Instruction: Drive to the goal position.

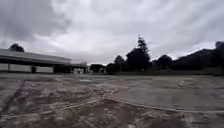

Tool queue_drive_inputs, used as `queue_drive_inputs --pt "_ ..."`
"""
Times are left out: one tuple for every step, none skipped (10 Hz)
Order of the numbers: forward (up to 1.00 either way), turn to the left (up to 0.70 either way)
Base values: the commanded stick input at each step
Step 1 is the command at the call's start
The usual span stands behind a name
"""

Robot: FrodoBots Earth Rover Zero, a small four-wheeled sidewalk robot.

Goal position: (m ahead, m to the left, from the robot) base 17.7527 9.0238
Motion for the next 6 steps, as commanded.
queue_drive_inputs --pt "0.7 0.0" --pt "0.7 0.0" --pt "0.7 0.0" --pt "0.7 0.0" --pt "0.7 0.0" --pt "0.7 0.0"
